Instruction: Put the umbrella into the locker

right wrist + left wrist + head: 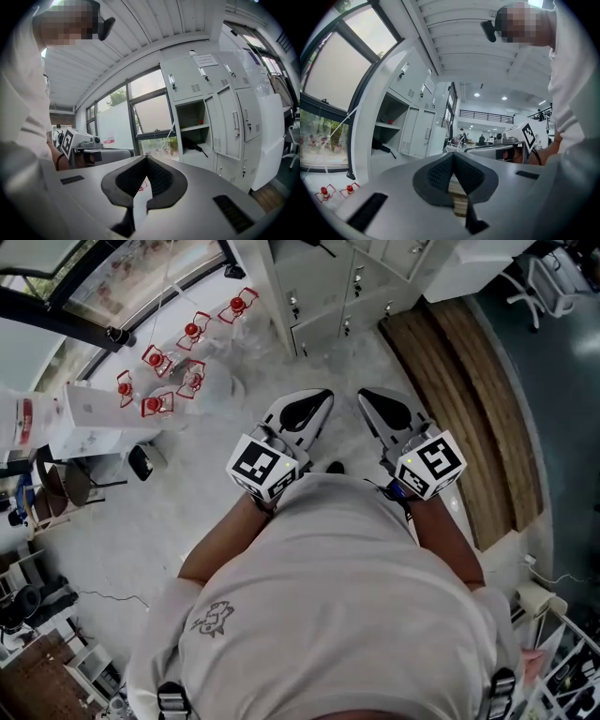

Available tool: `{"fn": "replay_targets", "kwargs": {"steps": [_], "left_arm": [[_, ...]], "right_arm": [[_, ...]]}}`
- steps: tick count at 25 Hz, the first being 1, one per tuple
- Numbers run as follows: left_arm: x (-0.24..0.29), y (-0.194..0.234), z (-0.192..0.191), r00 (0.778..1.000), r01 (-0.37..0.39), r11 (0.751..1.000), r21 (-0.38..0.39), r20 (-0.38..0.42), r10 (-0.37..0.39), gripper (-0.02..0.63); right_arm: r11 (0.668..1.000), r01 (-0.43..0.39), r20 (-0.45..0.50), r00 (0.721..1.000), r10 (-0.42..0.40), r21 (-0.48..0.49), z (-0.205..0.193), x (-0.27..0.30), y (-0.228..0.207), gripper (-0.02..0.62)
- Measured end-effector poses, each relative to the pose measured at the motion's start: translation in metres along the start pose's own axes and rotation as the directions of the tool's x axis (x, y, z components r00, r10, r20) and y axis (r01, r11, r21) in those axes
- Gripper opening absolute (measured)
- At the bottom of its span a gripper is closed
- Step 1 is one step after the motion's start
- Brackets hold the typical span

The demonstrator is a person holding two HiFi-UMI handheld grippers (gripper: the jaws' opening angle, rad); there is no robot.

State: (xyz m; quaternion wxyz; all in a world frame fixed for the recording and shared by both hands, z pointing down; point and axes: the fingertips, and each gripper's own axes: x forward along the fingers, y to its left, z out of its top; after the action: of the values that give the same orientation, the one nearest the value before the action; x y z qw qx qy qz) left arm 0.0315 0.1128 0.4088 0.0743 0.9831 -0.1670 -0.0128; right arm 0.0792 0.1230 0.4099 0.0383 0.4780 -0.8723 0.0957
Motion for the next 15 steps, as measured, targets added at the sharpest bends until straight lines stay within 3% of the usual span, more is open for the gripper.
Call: {"fn": "replay_targets", "kwargs": {"steps": [15], "left_arm": [[-0.003,-0.024,-0.008,0.999,-0.05,0.999,0.005,-0.015,0.051,0.011]], "right_arm": [[0.999,-0.048,0.002,0.999,0.048,0.006,-0.008,-0.019,0.01,0.041]]}}
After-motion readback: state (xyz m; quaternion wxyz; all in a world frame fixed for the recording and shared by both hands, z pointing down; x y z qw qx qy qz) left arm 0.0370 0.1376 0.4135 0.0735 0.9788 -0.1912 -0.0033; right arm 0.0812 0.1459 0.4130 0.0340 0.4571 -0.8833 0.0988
